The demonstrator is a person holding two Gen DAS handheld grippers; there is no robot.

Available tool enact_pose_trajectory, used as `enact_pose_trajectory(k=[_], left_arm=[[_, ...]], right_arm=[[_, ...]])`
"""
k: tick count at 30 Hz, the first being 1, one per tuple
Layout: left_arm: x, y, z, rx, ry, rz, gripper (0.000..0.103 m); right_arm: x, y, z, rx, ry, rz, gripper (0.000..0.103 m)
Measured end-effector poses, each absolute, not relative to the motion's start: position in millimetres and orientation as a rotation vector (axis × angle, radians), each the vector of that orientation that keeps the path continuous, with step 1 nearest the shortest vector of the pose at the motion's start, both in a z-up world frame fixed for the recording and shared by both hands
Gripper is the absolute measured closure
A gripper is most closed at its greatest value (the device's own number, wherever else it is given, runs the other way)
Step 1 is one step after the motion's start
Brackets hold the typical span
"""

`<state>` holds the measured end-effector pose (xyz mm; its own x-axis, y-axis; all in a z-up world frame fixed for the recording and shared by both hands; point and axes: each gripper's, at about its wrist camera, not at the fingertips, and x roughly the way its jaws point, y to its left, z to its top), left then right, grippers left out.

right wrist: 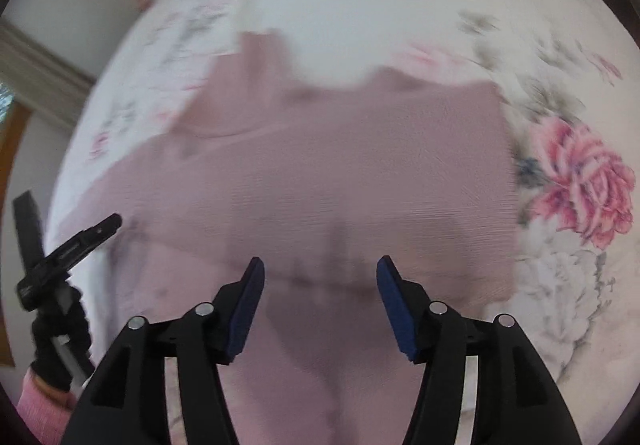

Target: Fold small clothes

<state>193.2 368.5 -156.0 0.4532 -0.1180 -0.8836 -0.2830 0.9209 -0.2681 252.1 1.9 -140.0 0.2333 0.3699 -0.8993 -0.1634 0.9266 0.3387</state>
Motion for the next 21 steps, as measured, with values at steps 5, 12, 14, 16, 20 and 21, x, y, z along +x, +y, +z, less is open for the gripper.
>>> enact_pose_trajectory(k=[5, 12, 14, 16, 20, 21], left_arm=[[132, 477, -146, -0.51, 1.078, 0.277, 0.051], [60, 619, -156, -0.748, 1.002, 0.547, 0.051], [48, 648, -161, -0.823, 0.96, 0.593, 0.051], [44, 666, -165, -0.867, 0.926, 0.604, 0.051], [50, 691, -171, -0.959, 0.846, 0.596, 0.051], [55, 693, -173, -0.971, 0.834, 0.599, 0.051]], right_arm=[[227, 55, -138, 0.15, 1.326, 0.522, 0.039], [201, 107, -176, 0.086, 1.401, 0.586, 0.039], [199, 110, -186, 0.081, 1.418, 0.576, 0.039], [201, 113, -194, 0.082, 1.427, 0.564, 0.039], [205, 109, -201, 0.101, 1.433, 0.564, 0.039], [205, 109, -204, 0.106, 1.435, 0.565, 0.039]])
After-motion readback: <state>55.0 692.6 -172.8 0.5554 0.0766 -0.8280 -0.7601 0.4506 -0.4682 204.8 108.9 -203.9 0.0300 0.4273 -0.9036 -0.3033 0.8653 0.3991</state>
